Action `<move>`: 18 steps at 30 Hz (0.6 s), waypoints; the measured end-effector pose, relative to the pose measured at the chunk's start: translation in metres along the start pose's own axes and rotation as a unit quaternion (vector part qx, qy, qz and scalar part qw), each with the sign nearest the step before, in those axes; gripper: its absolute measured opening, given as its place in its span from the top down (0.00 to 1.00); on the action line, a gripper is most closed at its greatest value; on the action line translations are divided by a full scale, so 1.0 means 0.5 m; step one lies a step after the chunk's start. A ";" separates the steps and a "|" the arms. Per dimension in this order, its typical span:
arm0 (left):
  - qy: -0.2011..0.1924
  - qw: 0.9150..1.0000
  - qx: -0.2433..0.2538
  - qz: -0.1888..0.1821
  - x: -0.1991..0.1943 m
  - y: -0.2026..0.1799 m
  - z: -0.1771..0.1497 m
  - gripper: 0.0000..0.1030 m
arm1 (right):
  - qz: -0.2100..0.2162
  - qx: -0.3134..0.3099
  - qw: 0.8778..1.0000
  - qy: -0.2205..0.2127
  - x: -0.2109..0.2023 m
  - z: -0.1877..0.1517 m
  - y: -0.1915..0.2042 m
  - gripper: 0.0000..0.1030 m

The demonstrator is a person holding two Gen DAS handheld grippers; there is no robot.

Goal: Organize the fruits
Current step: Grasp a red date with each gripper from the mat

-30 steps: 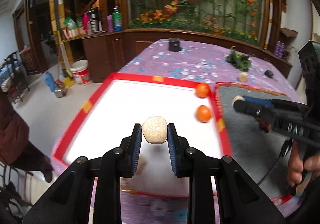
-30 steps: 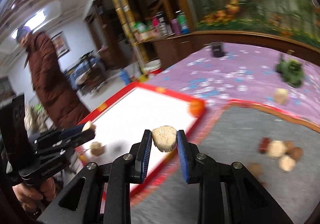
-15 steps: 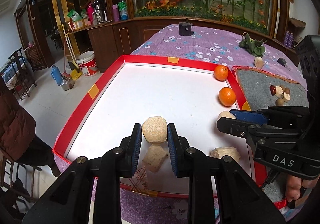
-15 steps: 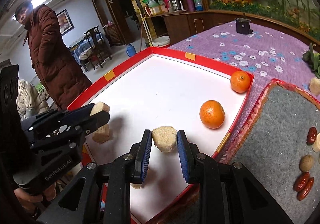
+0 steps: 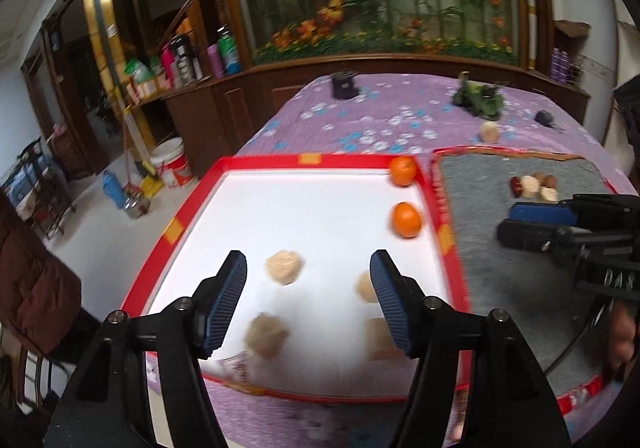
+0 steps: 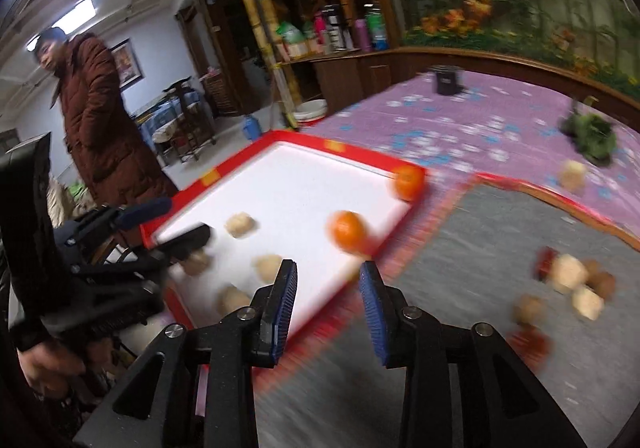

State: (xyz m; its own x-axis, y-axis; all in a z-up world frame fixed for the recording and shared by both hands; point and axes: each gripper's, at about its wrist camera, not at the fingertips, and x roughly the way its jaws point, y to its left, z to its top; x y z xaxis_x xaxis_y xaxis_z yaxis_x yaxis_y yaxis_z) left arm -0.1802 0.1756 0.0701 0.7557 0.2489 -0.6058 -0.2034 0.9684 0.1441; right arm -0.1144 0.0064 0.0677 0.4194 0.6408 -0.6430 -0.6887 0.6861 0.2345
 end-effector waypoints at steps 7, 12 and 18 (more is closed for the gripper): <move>-0.015 0.997 0.040 -0.057 -0.028 -0.089 0.025 0.38 | -0.080 0.060 0.994 0.047 -0.046 -0.047 -0.152 0.66; -0.017 0.995 0.067 -0.069 -0.047 -0.133 0.029 0.38 | -0.104 0.051 0.990 0.082 -0.003 -0.049 -0.169 0.68; -0.006 0.994 0.073 -0.086 -0.051 -0.159 0.039 0.38 | -0.118 0.030 0.988 0.090 0.023 -0.047 -0.169 0.69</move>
State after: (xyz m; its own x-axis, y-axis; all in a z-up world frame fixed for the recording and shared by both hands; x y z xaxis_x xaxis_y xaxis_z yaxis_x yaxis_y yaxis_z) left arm -0.1714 0.0925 0.0893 0.7794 0.0788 -0.6215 0.0213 0.9882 0.1520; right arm -0.0651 -0.0523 0.0234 0.4477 0.3931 -0.8031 -0.5457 0.8317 0.1029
